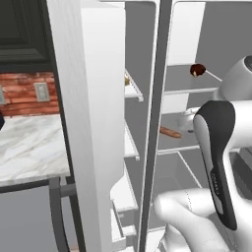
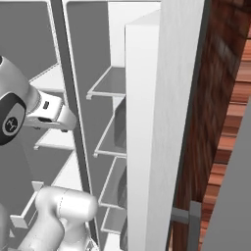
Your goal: Pick up the frozen steak from the freezer, place it on any shelf in the fridge, and close the fridge and freezer doors when done.
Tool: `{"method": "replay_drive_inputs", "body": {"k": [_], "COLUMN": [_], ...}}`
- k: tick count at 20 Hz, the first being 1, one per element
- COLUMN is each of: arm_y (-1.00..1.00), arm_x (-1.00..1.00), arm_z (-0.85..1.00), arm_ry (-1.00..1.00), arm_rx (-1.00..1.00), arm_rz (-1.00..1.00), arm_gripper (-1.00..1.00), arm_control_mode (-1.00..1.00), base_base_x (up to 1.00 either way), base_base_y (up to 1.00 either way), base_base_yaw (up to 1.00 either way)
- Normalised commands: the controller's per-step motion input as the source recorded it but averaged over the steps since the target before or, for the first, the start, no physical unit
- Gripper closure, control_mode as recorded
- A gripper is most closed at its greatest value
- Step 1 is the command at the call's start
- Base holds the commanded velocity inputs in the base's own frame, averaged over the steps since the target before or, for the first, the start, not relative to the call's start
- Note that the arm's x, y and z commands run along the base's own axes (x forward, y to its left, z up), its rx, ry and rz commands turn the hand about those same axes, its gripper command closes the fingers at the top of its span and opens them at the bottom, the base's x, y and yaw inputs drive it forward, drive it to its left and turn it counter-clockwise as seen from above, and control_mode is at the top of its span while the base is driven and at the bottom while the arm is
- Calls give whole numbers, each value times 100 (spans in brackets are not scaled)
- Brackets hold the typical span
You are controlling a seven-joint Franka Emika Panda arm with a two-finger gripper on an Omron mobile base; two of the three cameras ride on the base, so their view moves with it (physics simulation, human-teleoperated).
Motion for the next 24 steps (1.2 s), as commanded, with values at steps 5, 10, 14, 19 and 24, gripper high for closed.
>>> {"method": "replay_drive_inputs", "body": {"k": [5,10,14,19,24], "arm_y": [0,0,0,0,0], "arm_x": [0,0,0,0,0], "arm_z": [0,0,0,0,0], "arm_ry": [0,0,0,0,0], "arm_rx": [0,0,0,0,0], "arm_rz": [0,0,0,0,0], "arm_gripper": [-100,-100,-100,-100,-100], "arm_control_mode": [100,100,100,100,100], "base_base_x": [-54,-60,-64,-59,-53], "base_base_y": [0,0,0,0,0], "base_base_yaw": [0,0,0,0,0]}}
